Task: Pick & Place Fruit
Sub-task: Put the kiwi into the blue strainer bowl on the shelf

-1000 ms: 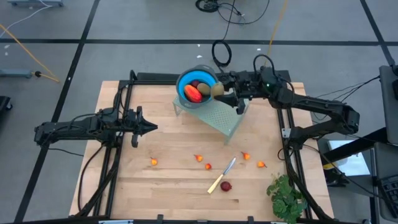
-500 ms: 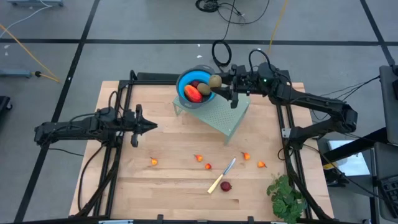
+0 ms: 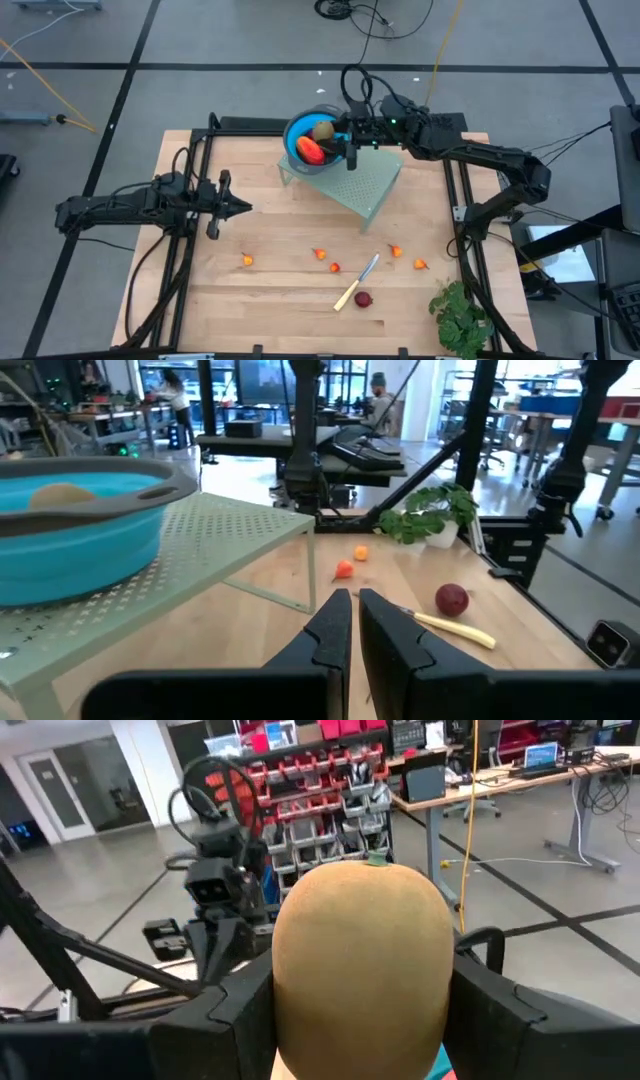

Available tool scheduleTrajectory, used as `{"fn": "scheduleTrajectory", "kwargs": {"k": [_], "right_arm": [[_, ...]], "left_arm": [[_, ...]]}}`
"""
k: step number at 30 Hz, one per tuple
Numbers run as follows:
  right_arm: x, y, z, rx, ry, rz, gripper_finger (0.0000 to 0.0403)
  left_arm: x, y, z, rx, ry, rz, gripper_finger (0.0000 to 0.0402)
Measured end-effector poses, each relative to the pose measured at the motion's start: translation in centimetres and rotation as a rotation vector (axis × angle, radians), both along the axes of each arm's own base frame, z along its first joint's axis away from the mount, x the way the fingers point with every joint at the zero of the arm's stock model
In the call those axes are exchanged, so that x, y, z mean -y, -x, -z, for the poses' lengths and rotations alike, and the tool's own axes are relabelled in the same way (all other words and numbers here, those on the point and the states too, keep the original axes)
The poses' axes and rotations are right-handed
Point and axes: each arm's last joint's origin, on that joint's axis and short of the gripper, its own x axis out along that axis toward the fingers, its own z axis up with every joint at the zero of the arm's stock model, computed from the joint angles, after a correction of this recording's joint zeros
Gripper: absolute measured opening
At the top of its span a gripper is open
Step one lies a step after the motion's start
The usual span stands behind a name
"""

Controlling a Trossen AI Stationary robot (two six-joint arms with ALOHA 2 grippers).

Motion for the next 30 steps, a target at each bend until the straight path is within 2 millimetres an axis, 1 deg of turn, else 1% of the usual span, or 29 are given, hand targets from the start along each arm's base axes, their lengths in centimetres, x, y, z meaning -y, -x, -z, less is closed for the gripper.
{"fn": "scheduleTrajectory", "kwargs": {"k": [4,13,21,30], "right_arm": [[0.6,-0.9,0.7,-0.030,0.015,0.035,0.0210],[2.3,-2.0,3.2,-0.122,0.011,0.122,0.0210],[2.9,-2.6,4.9,-0.189,-0.015,0.129,0.0210],[3.0,-2.4,5.3,-0.231,-0.032,0.133,0.0210]], "left_arm": [[0.1,0.0,0.0,0.003,-0.022,0.025,0.0024],[0.1,0.0,-0.3,0.031,-0.031,0.040,0.0024],[0.3,0.3,-0.4,0.049,-0.063,0.094,0.0024],[0.4,1.2,-0.4,0.054,-0.075,0.092,0.0024]]}}
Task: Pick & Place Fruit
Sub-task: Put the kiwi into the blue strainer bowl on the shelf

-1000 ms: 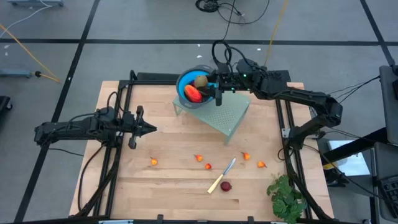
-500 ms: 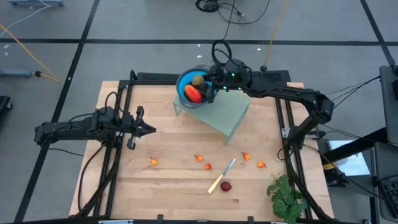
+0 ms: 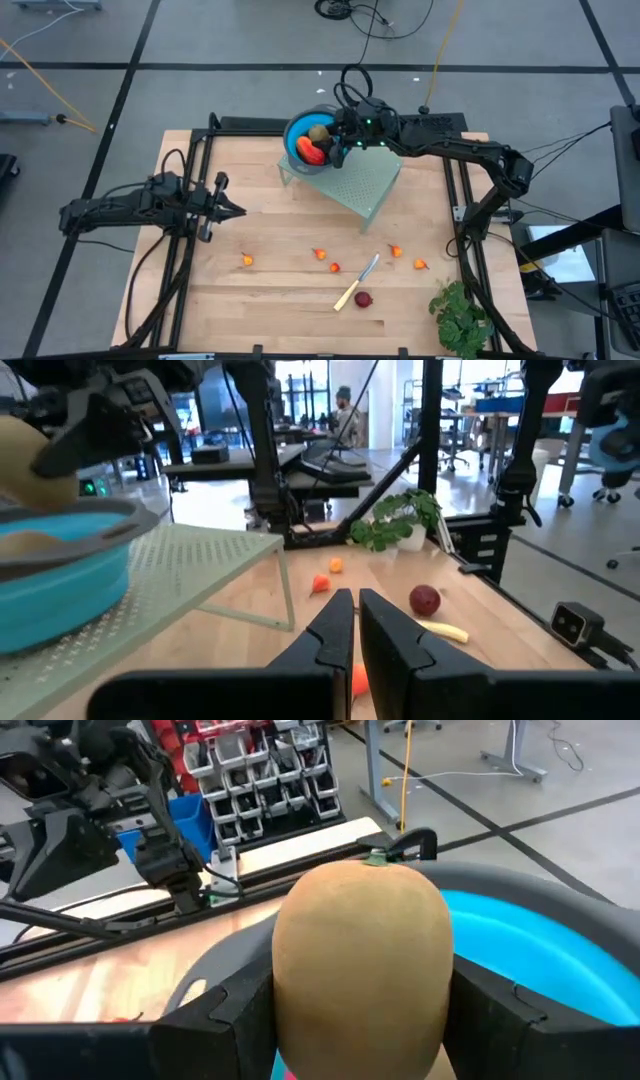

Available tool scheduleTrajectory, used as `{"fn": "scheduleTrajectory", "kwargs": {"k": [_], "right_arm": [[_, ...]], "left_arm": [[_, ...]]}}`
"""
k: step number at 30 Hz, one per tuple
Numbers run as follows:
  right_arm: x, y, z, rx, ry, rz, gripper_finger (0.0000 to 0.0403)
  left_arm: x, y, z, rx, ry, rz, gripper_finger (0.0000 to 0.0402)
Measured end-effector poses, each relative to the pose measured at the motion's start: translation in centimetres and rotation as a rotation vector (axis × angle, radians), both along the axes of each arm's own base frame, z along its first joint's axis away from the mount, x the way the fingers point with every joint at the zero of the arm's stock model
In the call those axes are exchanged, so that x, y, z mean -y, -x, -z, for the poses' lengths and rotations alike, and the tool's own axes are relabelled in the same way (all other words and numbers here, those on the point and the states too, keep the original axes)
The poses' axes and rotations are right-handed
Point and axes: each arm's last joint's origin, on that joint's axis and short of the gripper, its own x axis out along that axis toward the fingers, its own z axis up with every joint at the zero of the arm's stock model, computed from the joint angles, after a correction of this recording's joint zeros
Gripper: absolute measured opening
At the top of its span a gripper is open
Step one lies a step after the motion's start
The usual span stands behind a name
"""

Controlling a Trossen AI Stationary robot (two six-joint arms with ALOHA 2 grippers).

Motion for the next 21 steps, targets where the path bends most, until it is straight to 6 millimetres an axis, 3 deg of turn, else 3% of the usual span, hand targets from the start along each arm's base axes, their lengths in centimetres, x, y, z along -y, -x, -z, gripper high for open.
{"fn": "scheduleTrajectory", "kwargs": {"k": [21], "right_arm": [[-0.12,0.22,0.63,-0.066,-0.031,0.000,0.0210]], "left_arm": [[0.12,1.01,0.22,0.002,-0.052,-0.002,0.0024]]}}
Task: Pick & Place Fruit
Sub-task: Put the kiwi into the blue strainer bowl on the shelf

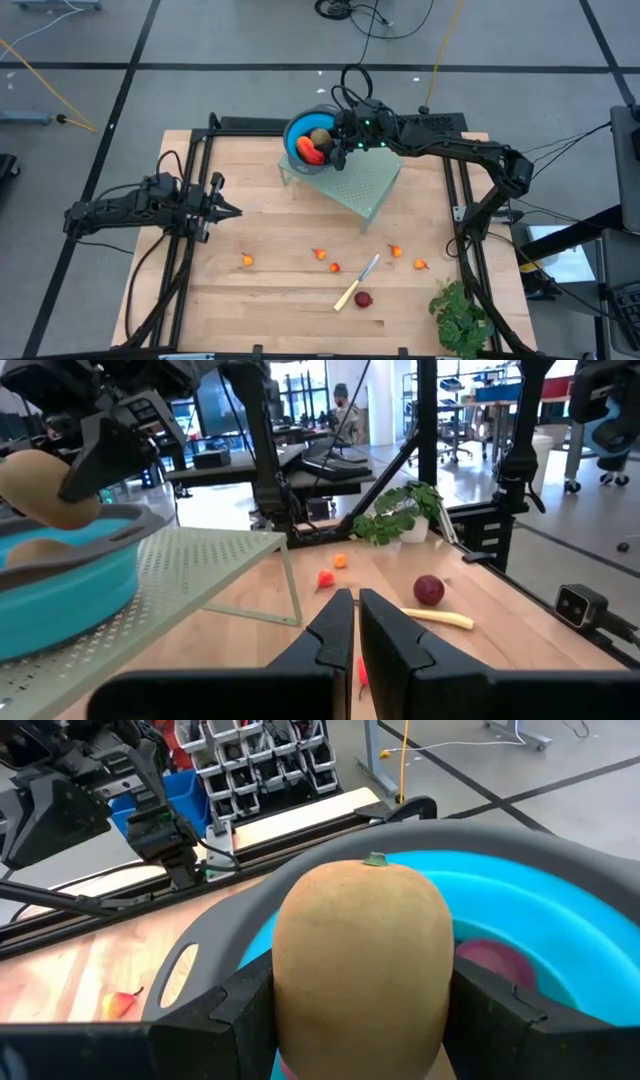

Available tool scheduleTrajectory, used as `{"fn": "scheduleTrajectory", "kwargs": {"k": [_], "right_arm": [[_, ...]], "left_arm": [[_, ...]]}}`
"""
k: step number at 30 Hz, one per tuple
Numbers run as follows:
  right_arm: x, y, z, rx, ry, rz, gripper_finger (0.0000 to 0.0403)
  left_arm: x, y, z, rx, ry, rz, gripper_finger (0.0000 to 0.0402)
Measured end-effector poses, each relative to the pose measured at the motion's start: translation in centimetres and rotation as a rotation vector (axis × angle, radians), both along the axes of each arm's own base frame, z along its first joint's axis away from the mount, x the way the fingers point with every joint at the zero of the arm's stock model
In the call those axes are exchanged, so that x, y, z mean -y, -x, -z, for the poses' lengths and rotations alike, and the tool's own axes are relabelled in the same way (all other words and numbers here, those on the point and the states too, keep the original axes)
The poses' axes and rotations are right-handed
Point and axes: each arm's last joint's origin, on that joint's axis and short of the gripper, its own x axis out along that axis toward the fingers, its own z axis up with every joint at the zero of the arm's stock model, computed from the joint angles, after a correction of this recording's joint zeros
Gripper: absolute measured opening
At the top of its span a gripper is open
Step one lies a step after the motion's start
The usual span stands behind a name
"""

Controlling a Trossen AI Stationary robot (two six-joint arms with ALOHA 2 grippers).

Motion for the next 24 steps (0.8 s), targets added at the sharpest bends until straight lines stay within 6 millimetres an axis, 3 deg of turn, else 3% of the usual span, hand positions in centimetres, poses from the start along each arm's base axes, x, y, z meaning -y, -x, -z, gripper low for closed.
{"fn": "scheduleTrajectory", "kwargs": {"k": [15,24], "right_arm": [[0.0,0.0,0.1,-0.001,-0.026,0.009,0.0210],[0.0,0.0,0.1,-0.001,-0.031,0.010,0.0210]], "left_arm": [[0.0,-0.1,0.2,0.011,0.006,0.000,0.0024],[-0.1,-1.2,3.7,0.061,0.086,0.002,0.0024]]}}
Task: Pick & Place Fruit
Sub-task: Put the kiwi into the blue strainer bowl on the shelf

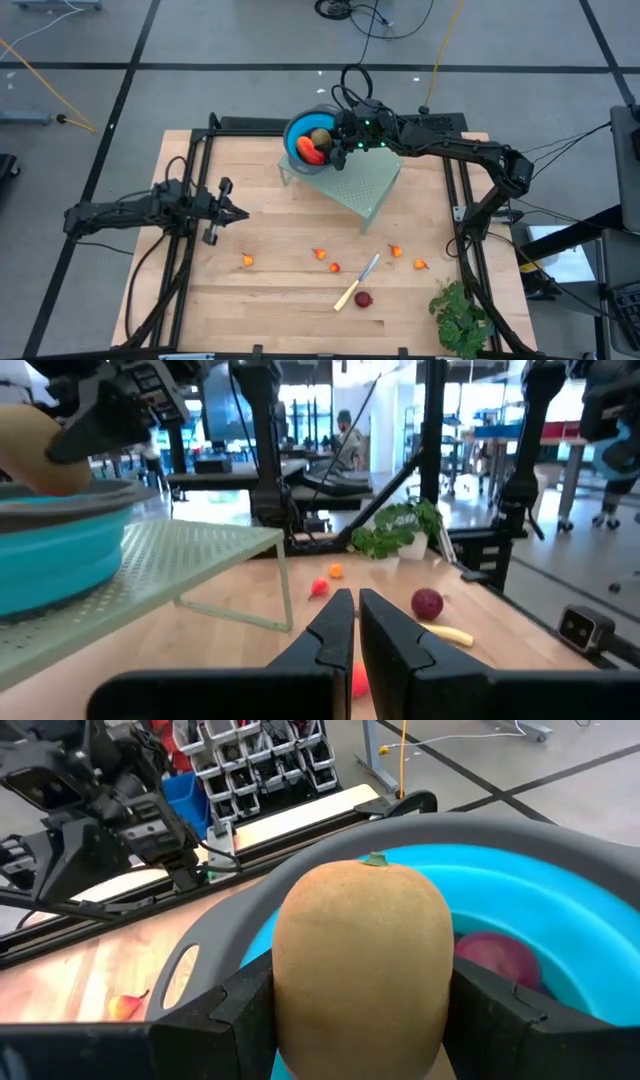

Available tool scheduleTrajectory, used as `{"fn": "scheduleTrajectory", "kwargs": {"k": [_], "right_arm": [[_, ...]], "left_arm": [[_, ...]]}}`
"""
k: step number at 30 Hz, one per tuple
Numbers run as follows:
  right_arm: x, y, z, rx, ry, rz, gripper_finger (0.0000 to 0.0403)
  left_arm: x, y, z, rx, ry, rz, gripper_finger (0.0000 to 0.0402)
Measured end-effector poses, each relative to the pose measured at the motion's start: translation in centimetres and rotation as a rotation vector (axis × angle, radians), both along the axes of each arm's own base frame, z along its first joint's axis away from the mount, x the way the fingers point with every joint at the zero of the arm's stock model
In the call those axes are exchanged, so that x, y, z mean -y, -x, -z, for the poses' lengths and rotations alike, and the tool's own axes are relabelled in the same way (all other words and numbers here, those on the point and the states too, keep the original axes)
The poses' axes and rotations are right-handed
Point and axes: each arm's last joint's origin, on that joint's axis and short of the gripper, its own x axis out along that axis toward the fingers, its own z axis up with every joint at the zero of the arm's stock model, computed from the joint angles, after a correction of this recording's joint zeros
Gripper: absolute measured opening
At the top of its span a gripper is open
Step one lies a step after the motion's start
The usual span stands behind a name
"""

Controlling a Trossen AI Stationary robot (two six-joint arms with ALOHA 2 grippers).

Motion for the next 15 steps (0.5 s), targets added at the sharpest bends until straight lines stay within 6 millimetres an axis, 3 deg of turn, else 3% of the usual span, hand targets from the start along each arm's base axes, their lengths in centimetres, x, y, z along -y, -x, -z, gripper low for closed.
{"fn": "scheduleTrajectory", "kwargs": {"k": [15], "right_arm": [[-0.01,0.01,0.04,-0.003,-0.005,0.001,0.0210]], "left_arm": [[-0.01,-0.11,0.70,0.013,-0.002,0.000,0.0024]]}}
